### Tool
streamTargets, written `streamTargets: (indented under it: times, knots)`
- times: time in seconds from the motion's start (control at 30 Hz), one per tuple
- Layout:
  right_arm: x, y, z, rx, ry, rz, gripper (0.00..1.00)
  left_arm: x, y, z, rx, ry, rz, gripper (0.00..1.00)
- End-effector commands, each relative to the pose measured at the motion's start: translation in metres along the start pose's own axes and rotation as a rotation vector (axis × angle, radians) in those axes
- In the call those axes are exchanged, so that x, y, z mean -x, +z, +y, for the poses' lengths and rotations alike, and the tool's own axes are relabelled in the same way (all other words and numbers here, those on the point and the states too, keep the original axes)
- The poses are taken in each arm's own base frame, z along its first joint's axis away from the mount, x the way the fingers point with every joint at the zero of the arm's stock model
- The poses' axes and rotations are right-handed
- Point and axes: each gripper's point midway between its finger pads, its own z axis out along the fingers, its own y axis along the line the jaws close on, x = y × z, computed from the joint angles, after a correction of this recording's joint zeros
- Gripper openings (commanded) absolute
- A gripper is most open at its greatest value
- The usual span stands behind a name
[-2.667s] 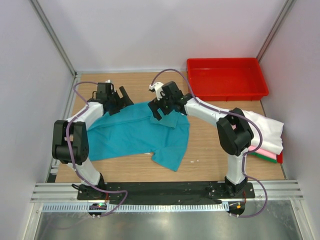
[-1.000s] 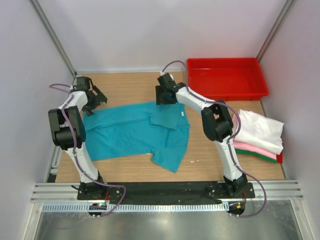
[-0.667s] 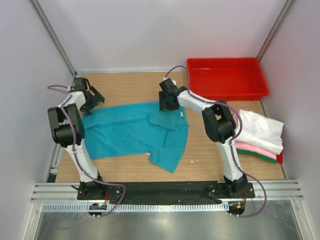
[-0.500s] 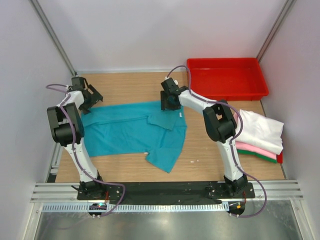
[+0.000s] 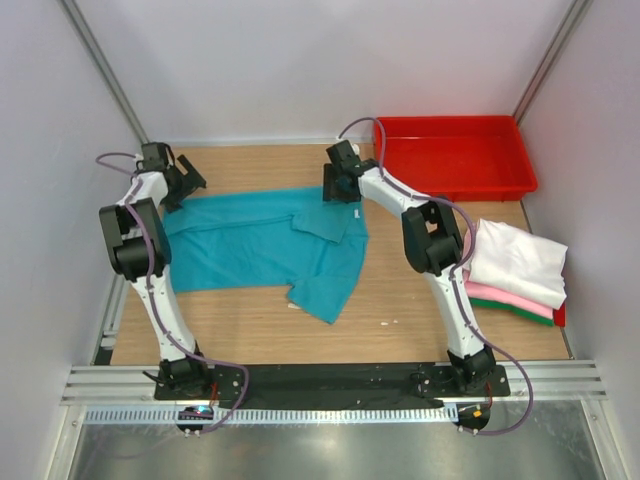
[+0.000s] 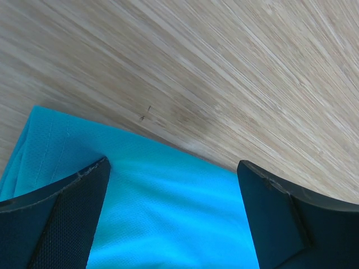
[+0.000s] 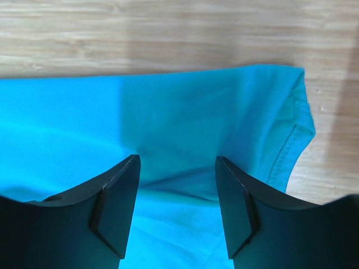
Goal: Fold and stack the t-shirts
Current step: Fold the tshirt
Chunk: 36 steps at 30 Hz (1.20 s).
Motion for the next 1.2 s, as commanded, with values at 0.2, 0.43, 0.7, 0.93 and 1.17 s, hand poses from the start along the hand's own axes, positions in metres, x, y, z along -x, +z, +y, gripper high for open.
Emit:
streamTargets:
  times: [0.2, 0.43, 0.7, 0.93, 1.17]
  knots:
    - [0.085, -0.087, 0.048, 0.243, -0.021, -0.175, 0.68, 0.037, -0.05, -0.045, -0.18, 0.09, -0.031, 1.0]
    - [0.116, -0.166, 0.054, 0.296, -0.049, -0.321, 1.0, 0.066, -0.13, -0.067, -0.206, 0.116, -0.093, 1.0]
    - [0.057, -0.192, -0.003, 0.104, 0.027, -0.204, 1.0, -0.012, -0.184, -0.017, -0.065, -0.035, -0.014, 1.0]
    - [-0.032, -0.221, -0.039, 0.05, 0.083, -0.096, 1.0, -0.095, -0.233, 0.064, 0.206, -0.23, -0.001, 1.0]
    - [-0.124, -0.229, -0.037, 0.158, 0.207, 0.022, 1.0, -0.134, -0.234, 0.122, 0.312, -0.414, -0.052, 0.89]
